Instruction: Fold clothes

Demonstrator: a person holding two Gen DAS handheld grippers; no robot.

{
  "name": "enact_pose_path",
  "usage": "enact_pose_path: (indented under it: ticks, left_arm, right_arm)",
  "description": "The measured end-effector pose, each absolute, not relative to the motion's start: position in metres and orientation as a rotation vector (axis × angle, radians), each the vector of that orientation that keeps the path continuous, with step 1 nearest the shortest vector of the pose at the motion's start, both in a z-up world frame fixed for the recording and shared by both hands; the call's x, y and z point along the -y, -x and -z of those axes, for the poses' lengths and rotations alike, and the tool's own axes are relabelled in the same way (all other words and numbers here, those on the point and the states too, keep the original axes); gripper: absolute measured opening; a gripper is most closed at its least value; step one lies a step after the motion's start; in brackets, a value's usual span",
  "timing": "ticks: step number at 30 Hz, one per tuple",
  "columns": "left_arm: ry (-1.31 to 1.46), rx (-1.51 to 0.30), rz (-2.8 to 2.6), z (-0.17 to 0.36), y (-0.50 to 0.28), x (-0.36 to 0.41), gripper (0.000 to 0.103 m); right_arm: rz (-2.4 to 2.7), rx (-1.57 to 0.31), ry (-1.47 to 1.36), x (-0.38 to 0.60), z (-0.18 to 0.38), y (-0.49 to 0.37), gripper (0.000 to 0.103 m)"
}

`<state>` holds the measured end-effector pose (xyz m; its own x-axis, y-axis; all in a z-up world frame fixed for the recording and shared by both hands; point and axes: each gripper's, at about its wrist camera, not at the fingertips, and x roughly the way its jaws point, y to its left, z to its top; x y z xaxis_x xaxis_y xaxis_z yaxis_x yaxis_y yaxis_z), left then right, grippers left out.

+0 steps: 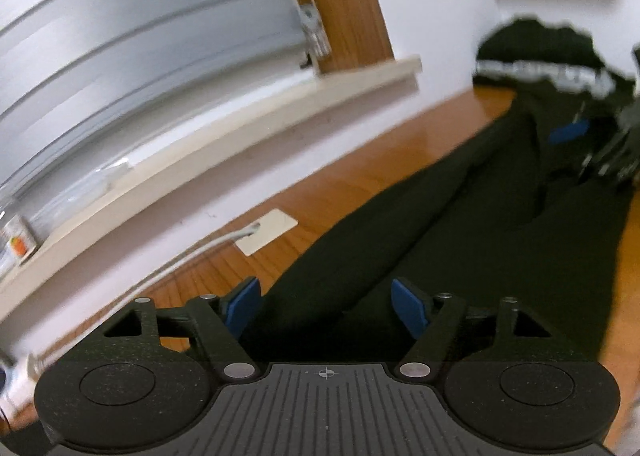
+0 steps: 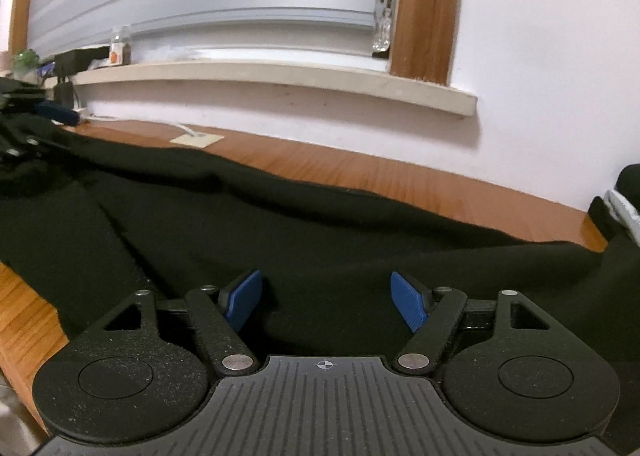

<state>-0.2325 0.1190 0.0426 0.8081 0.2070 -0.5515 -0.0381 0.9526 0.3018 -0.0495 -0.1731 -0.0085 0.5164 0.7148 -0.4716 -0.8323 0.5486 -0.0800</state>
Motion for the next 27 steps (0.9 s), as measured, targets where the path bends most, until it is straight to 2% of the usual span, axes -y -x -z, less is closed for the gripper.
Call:
enact_pose_path:
  ticks: [2, 3, 6, 7, 8, 12, 14, 17, 19, 22, 27]
  left_arm:
    - [-0.317, -0.645, -0.126, -0.036, 0.218, -0.125, 0.075]
    - [-0.329, -0.66, -0.116, -0.033, 0.212, -0.127, 0.069]
    - [-0.311, -0.712, -0.04, -0.028, 0.198, -0.136, 0.011]
    - [-0.283, -0.707, -0.03, -0.03, 0.196, -0.14, 0.005]
    - [-0.254, -0.683, -0.039, -0.036, 0.194, -0.144, 0.005]
    - [-0.131, -0.577, -0.146, -0.056, 0.182, -0.162, 0.008]
    - [-0.198, -0.635, -0.172, -0.048, 0.17, -0.155, 0.016]
    - [-0.236, -0.618, -0.211, -0.042, 0.177, -0.147, 0.033]
    - [-0.242, -0.604, -0.223, -0.044, 0.191, -0.141, 0.055]
    - [-0.244, -0.582, -0.215, -0.048, 0.215, -0.126, 0.067]
    - [-0.266, -0.542, -0.134, -0.053, 0.262, -0.076, 0.075]
  right_arm:
    - [-0.952, -0.415, 0.301, 0.175, 0.009, 0.049, 0.071]
    - [-0.954, -0.414, 0.297, 0.176, 0.009, 0.049, 0.071]
    - [-0.954, -0.407, 0.299, 0.176, 0.009, 0.051, 0.071]
    - [-0.955, -0.404, 0.3, 0.177, 0.009, 0.051, 0.071]
    - [-0.957, -0.402, 0.299, 0.177, 0.008, 0.051, 0.071]
    - [-0.966, -0.399, 0.293, 0.178, 0.008, 0.051, 0.071]
    - [-0.965, -0.406, 0.292, 0.177, 0.009, 0.051, 0.071]
    - [-0.965, -0.405, 0.288, 0.178, 0.009, 0.051, 0.071]
    - [-0.965, -0.405, 0.288, 0.178, 0.009, 0.051, 0.071]
    - [-0.962, -0.404, 0.29, 0.177, 0.009, 0.051, 0.071]
    - [-0.956, -0.405, 0.292, 0.177, 0.009, 0.051, 0.074]
